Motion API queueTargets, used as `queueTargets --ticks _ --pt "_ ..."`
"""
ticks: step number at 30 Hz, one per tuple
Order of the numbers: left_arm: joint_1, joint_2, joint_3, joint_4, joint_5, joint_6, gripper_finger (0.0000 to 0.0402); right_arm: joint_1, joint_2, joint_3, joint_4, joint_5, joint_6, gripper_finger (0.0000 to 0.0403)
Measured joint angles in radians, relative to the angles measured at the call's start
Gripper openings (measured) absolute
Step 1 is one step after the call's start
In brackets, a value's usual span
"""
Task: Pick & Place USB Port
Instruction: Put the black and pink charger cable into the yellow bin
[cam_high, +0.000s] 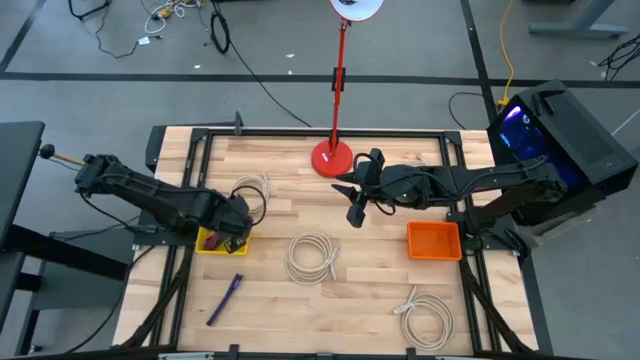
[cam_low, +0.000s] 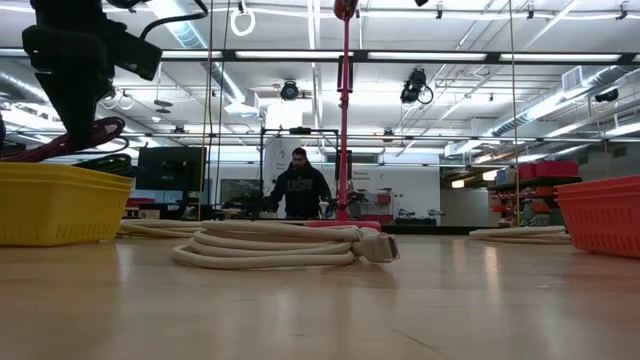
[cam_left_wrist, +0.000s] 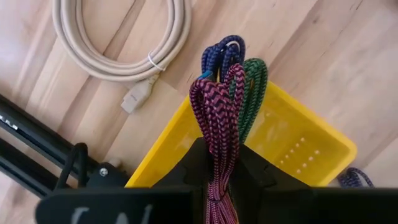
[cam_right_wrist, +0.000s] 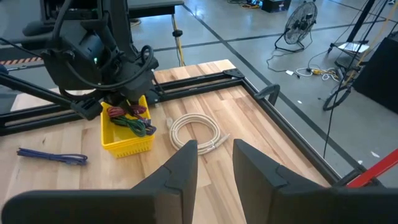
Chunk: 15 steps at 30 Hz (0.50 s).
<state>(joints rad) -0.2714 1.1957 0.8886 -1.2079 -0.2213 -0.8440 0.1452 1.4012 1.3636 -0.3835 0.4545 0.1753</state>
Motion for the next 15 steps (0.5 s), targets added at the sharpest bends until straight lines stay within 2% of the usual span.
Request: queueTargets --ticks 2,8,15 --pt "0.0 0.0 0.0 -0.001 0.0 -0.001 0.0048 0.0 0.0 0.0 0.0 0.0 0.0 0.0105" --pt "0.0 0.0 0.0 0.001 0.04 -0.001 0.0097 0.0 0.0 0.0 0.0 0.0 0.0 0.0105" --pt "0.0 0.0 0.0 0.0 0.034 -0.037 0.0117 0.0 0.0 0.0 0.0 0.0 0.0 0.0105"
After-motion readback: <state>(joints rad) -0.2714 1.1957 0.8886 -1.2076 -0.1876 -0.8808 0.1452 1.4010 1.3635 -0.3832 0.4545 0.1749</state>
